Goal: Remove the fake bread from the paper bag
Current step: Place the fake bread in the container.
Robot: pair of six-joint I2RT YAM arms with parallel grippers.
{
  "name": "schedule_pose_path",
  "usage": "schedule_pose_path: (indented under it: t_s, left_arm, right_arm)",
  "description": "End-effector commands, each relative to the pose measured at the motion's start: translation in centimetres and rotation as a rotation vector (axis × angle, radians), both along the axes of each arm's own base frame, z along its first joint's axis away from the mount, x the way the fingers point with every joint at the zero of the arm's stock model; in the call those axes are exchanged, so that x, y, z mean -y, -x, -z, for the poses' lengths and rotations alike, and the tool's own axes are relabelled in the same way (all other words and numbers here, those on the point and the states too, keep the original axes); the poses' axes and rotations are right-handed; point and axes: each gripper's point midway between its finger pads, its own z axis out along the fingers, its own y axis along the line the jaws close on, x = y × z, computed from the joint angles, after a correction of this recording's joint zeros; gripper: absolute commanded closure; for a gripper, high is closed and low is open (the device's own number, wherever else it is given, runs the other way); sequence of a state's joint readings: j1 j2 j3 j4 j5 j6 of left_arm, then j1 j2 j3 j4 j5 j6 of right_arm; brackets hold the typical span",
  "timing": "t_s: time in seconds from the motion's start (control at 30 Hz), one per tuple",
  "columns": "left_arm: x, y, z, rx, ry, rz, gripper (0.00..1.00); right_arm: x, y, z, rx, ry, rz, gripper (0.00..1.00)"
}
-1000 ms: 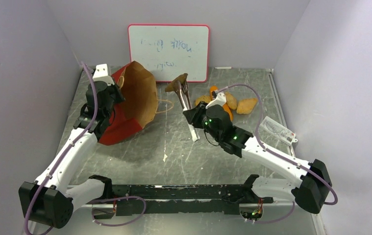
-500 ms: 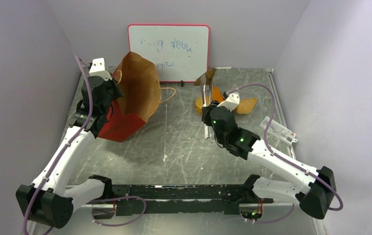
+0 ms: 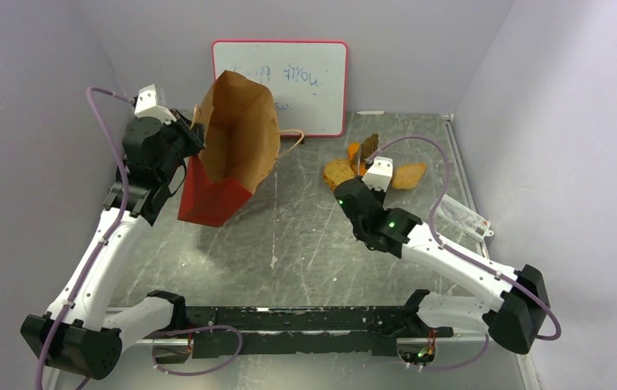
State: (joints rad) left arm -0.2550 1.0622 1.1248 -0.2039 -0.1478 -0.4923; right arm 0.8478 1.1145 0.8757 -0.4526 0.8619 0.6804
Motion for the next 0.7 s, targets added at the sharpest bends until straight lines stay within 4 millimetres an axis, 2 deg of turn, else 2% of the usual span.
schedule_pose_path:
  t_s: [0.0,0.2,0.4,0.6,0.67]
  left_arm:
    - [1.6,0.7,-1.9,0.026,0.181,0.065,0.93]
    - [2.5,0.4,-0.4,0.002,0.371,0.084,0.93]
    - [1.8,0.1,2.4,-0.035,0.55,0.034,0.93]
    - [1.9,-0.1,4.4,-0.069,0.71,0.009,0.93]
    - [2.0,-0.2,4.6,-0.075,0.748,0.005,0.93]
  right_arm:
    - [1.5,-0.4,0.0,-0.02,0.066,0.063,1.0]
    - [2.3,-1.5,1.7,-0.088,0.11,0.063,1.0]
    - [2.0,-2.9,3.0,-0.141,0.157,0.032,1.0]
    - [1.9,-3.3,3.5,-0.185,0.228,0.019,1.0]
    - [1.7,-3.8,2.2,-0.162,0.219,0.024,1.0]
